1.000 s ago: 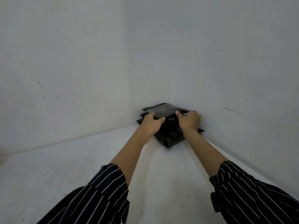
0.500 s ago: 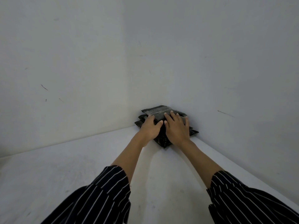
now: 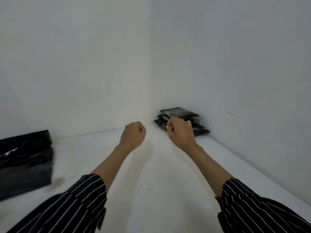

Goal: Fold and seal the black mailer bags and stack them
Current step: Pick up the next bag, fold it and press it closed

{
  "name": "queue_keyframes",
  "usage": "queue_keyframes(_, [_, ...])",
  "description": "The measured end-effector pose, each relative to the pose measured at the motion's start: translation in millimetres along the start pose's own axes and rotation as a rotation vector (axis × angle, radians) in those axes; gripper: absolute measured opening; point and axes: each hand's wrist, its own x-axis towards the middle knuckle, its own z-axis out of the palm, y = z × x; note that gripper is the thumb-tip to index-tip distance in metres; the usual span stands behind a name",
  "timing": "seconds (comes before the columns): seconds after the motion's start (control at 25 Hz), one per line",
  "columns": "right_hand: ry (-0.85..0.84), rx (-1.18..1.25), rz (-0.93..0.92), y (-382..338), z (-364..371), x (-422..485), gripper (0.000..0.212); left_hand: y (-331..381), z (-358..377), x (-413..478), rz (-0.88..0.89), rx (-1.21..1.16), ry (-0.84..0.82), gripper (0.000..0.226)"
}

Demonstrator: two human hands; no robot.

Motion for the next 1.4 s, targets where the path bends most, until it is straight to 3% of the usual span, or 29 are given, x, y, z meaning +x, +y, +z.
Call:
queue_keyframes(0.28, [-0.222, 0.041, -0.167, -109, -21, -83, 0.018, -37, -108, -128, -0.019, 0.301, -0.079, 0.019])
queue_keyframes(0.52, [-0.418, 0.086, -0.340, -203, -24, -166, 0.021, -70, -186, -248, -0.035, 0.360, -0.037, 0.014])
queue_keyframes(0.84, [-0.523, 0.221, -0.436, -308, -10, -235, 0.040, -109, -272, -338, -0.145, 0.472, 0.250, 0.036])
queue_keyframes(1.04, [-0.535, 0.246, -0.324, -348, 18, -243, 0.055, -136, -285, -356, -0.379, 0.616, 0.224, 0.060])
queue_keyframes(1.2, [-0.578, 0.400, -0.166, -365, 30, -247, 0.042, -149, -285, -359, -0.598, 0.401, 0.188, 0.092])
queue_keyframes(1.4, [-0.640, 0.985, 0.090, -371, 20, -257, 0.017, -131, -276, -356, -0.447, 0.214, 0.376, 0.069])
